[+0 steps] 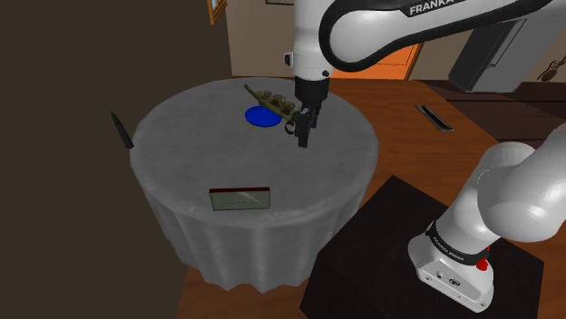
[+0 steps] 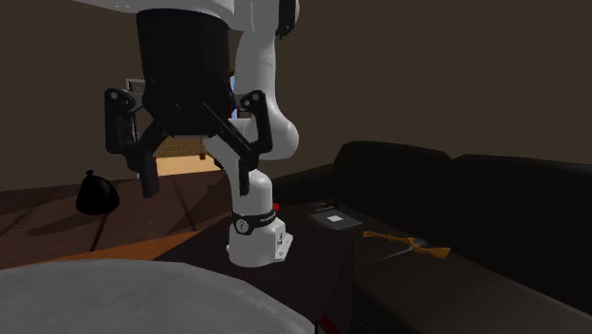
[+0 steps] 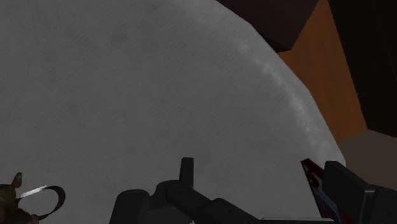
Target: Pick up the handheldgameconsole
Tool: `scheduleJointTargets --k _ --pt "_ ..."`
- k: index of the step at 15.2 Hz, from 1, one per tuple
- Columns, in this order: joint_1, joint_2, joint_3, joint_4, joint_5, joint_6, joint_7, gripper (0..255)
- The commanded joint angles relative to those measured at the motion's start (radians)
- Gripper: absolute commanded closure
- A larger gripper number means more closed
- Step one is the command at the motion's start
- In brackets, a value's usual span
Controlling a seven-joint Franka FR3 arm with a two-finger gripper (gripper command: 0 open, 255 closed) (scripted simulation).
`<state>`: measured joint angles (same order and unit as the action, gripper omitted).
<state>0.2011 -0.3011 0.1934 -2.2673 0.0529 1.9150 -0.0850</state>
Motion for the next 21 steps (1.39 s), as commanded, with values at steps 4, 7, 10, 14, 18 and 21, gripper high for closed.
scheduleJointTargets --k 4,7,10,14,18,21 --pt "0.040 0.149 0.051 0.063 -0.018 0.101 -0.024 0" --pt "0.064 0.238 0.081 0.112 -0.039 0.149 -0.034 0" --pt "0.089 0.327 0.108 0.166 -0.068 0.189 -0.041 0" --pt "0.128 0.446 0.140 0.246 -0.116 0.233 -0.046 0" --pt "0.154 0.518 0.153 0.288 -0.150 0.263 -0.046 0" --pt "0.156 0.539 0.150 0.272 -0.161 0.299 -0.038 0"
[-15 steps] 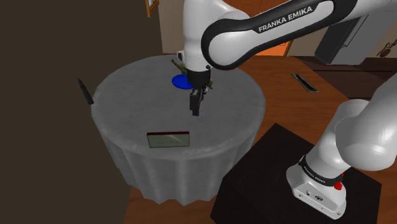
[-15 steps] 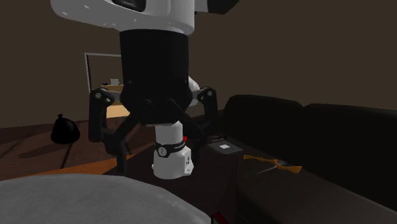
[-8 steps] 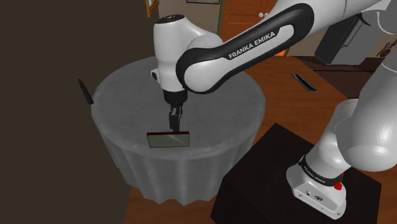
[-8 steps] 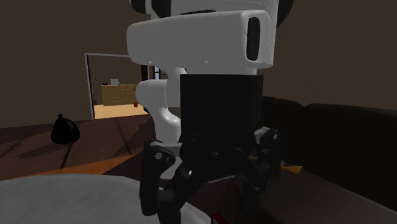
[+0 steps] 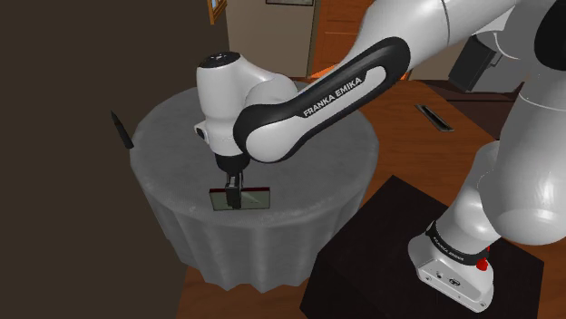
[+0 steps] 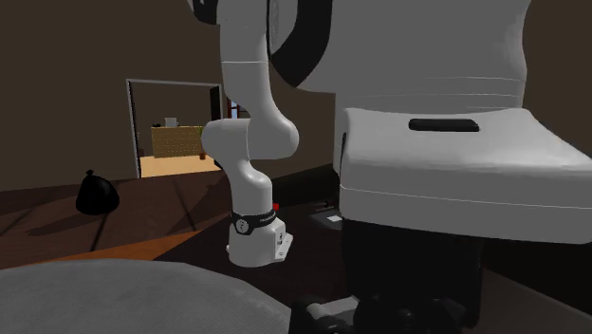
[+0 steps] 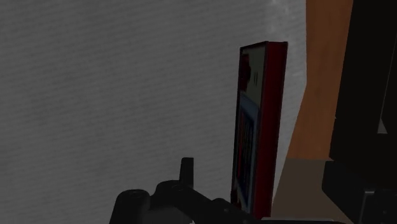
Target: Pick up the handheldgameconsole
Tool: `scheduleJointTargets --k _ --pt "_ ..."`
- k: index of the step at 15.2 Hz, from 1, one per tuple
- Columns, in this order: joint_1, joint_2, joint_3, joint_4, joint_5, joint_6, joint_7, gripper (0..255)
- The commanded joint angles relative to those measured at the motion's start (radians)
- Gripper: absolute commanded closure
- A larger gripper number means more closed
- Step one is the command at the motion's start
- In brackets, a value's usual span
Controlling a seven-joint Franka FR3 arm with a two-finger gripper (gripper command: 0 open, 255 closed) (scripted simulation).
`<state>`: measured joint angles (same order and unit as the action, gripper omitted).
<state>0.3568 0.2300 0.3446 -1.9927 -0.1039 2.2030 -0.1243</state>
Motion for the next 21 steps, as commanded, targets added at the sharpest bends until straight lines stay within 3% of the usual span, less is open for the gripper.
scheduleJointTargets --k 1,5,6,15,21 --pt "0.001 0.015 -0.002 -0.007 -0.008 0.022 0.003 0" --pt "0.004 0.035 -0.006 -0.019 -0.017 0.052 0.010 0" --pt "0.004 0.036 -0.006 -0.017 -0.018 0.051 0.010 255" --pt "0.004 0.035 -0.006 -0.019 -0.017 0.052 0.010 255" --pt "-0.002 -0.009 0.001 0.010 0.004 -0.018 -0.005 255"
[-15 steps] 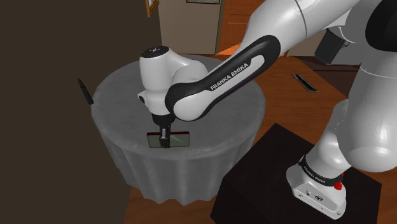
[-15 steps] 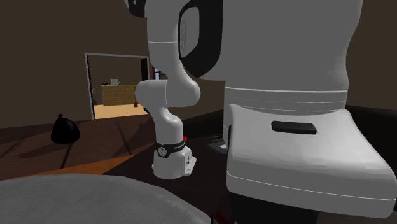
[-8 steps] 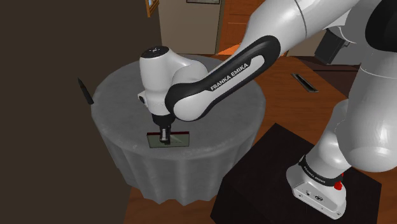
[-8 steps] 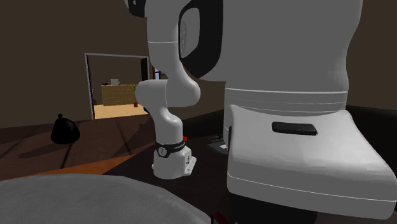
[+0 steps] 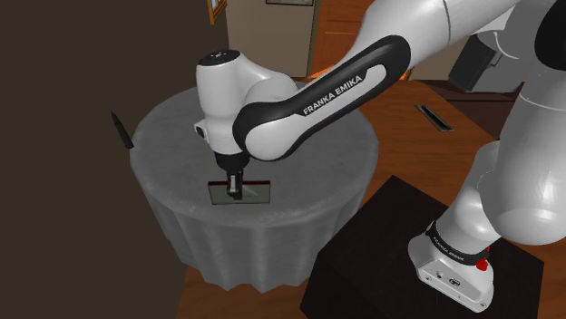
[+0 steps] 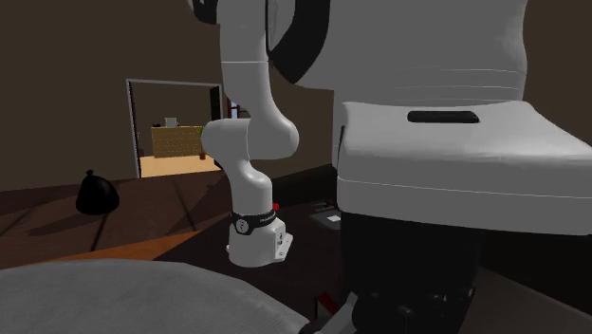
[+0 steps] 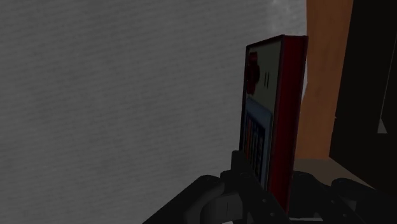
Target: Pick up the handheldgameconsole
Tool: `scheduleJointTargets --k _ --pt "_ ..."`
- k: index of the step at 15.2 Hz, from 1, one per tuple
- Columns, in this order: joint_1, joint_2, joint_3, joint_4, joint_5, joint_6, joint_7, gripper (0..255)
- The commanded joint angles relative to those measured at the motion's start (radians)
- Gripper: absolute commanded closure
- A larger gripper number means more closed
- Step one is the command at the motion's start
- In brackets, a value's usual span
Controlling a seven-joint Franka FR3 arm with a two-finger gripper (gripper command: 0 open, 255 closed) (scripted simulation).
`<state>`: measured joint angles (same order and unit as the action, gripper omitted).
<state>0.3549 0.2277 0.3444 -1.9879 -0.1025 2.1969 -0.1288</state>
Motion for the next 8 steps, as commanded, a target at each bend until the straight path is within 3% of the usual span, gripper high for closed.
scheduleJointTargets --k 1,8 --pt "0.000 -0.013 0.002 0.011 0.006 -0.024 -0.003 255" --pt "-0.005 -0.055 0.007 0.057 0.026 -0.108 -0.017 255"
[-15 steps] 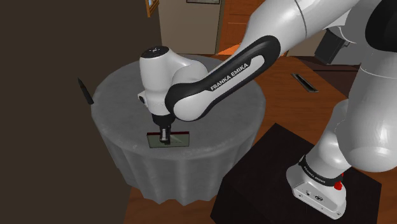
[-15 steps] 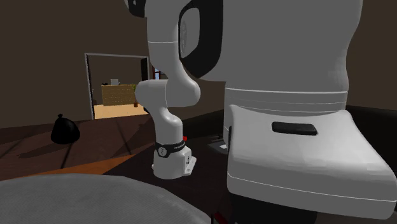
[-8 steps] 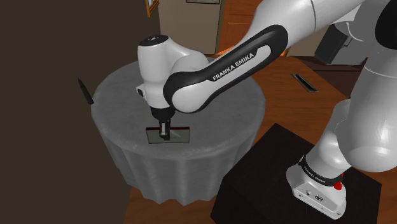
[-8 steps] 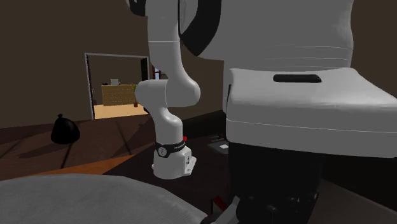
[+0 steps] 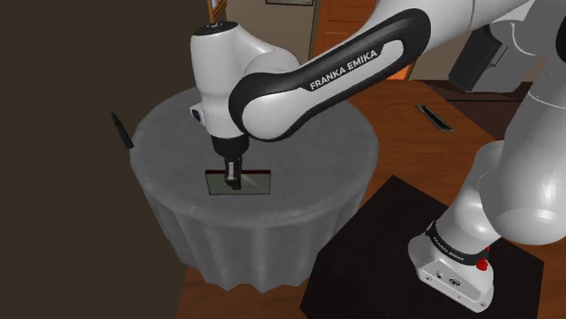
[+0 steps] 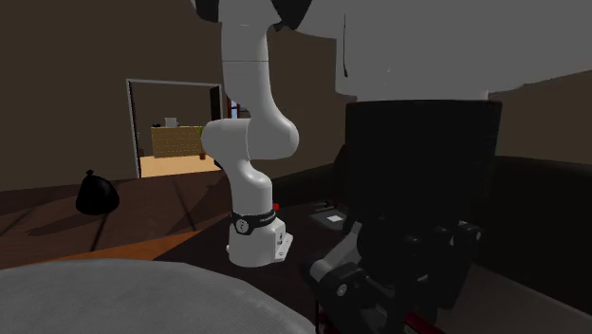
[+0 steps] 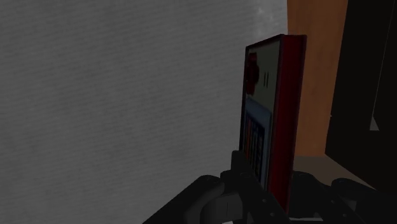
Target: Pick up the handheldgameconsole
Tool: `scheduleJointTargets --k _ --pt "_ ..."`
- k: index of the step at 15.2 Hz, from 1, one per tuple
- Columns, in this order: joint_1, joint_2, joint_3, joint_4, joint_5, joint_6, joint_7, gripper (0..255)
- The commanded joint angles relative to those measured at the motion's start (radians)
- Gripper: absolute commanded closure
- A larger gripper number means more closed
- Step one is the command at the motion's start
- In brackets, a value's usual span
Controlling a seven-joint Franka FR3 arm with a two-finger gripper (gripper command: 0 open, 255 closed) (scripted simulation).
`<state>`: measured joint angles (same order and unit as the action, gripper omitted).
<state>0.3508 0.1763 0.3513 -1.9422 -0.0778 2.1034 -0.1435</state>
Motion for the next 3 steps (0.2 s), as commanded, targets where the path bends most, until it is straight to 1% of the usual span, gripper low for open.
scheduleJointTargets --k 1,3 --pt "-0.001 -0.008 0.001 0.019 0.004 -0.027 -0.004 255" --pt "-0.001 -0.009 0.001 0.020 0.005 -0.029 -0.004 255"
